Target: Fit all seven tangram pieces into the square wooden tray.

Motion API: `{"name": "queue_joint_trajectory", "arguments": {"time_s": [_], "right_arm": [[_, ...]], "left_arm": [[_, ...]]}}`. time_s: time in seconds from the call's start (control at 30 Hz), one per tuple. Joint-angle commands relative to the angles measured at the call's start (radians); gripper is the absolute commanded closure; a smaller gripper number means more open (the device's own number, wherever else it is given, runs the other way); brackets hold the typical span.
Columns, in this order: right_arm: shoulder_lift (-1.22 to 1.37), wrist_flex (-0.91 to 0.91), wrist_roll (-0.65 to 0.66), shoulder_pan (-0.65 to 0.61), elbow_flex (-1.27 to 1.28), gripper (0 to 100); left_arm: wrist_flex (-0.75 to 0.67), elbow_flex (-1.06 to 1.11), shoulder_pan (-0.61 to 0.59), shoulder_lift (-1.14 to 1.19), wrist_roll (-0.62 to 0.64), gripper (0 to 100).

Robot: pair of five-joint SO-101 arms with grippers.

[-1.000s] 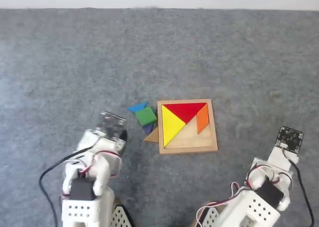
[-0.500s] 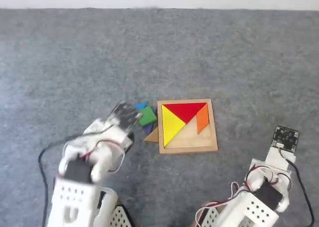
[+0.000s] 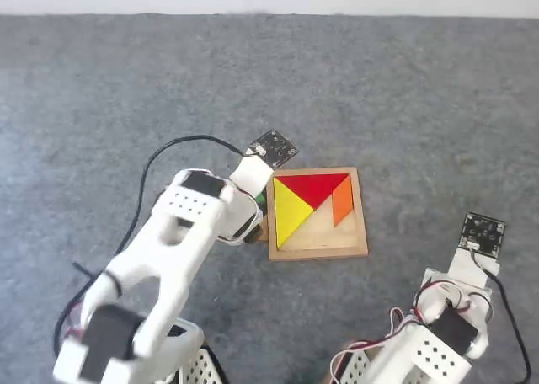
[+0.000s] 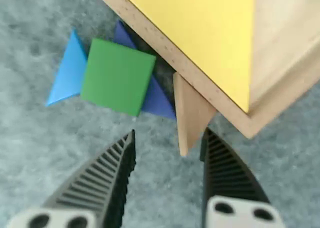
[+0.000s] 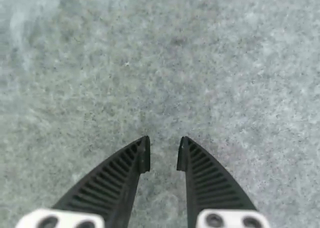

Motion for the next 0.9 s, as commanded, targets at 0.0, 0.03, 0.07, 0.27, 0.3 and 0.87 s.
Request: {"name": "queue_joint_trajectory", "arguments": {"time_s": [0.0, 0.03, 0.07, 0.27, 0.3, 0.87], "right_arm": [[-0.016, 0.007, 0.009, -0.010, 0.018, 88.4], [-0.016, 0.005, 0.009, -0.010, 0.018, 88.4], [-0.016, 0.005, 0.009, -0.010, 0.018, 88.4], [-0.016, 0.004, 0.009, -0.012, 0.018, 88.4], [-0.016, 0.004, 0.009, -0.012, 0.018, 88.4], [-0.016, 0.004, 0.009, -0.013, 0.018, 88.4]], "left_arm": [[-0.044, -0.041, 0.006, 0.041, 0.011, 78], [-0.049, -0.038, 0.008, 0.051, 0.011, 78], [-0.051, -0.038, 0.009, 0.063, 0.009, 78], [-0.094, -0.036, 0.006, 0.112, 0.006, 78], [-0.101, -0.036, 0.008, 0.124, 0.006, 78], [-0.144, -0.038, -0.175, -0.057, 0.083, 78]]}}
